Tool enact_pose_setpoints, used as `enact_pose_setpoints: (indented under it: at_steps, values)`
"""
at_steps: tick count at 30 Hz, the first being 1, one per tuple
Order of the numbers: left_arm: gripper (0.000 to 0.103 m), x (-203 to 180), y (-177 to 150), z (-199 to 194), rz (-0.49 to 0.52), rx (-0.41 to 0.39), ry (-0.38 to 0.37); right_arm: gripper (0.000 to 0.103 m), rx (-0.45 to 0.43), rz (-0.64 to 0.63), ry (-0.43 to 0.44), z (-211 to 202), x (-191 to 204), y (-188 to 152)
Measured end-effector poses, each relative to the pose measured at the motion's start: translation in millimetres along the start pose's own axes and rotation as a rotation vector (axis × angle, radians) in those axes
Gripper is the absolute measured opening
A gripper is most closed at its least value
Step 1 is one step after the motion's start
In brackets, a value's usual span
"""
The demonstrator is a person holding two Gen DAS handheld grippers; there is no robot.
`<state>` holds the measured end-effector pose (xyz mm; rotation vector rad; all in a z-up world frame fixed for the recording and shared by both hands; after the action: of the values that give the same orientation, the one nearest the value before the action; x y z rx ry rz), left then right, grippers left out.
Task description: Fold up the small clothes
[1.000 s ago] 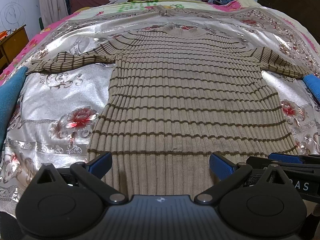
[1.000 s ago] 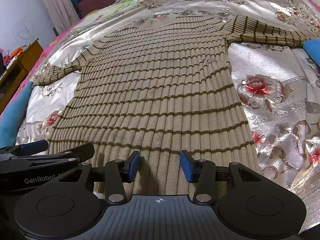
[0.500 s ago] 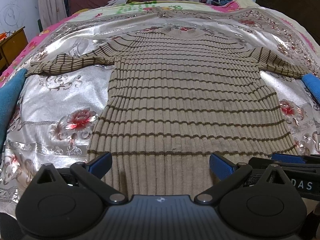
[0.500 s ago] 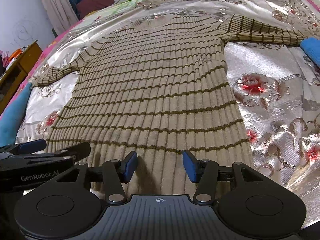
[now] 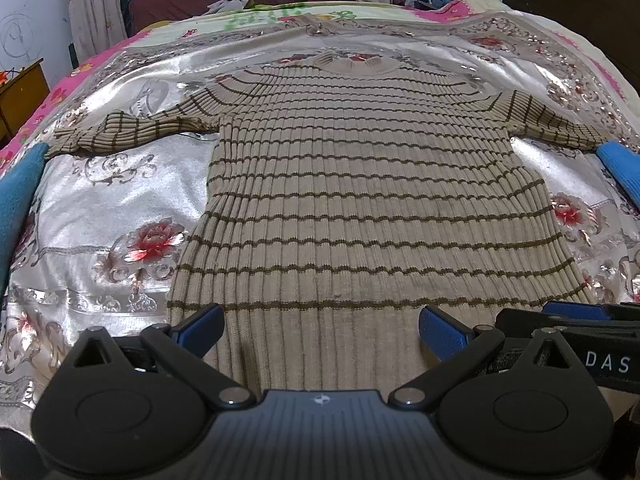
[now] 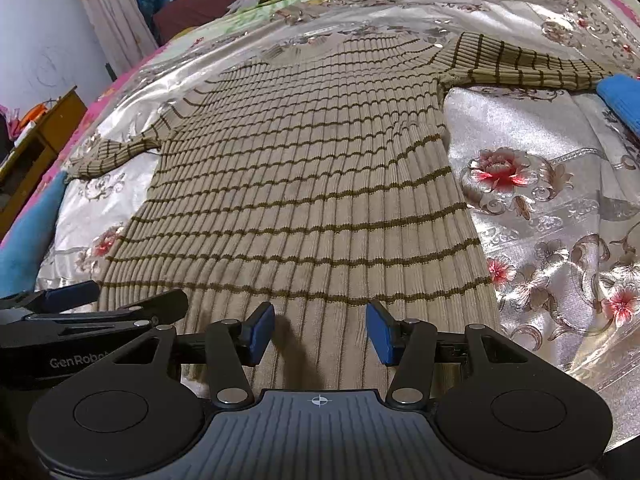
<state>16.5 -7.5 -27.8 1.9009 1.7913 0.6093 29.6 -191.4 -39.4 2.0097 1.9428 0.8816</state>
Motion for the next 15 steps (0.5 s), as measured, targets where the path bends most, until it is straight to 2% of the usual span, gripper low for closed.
enact_pose_setpoints:
  at_steps: [15]
  values:
    - [0.103,0.0,-0.5,-0.9,-0.006,0.004,-0.001,0.050,-0.003,0.001,0.007,-1.2,0.7,-1.1]
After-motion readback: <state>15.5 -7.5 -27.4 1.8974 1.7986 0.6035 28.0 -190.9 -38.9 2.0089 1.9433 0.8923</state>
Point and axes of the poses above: each gripper's, at about its wrist camera, not at the fingertips, and z roughly the way its jaws point, x to its left, y to its top, the point moved 3 cm from there along z, roughly the way its jaws point, and after that the axes turned 1 degree about x, right-handed, at the moved point
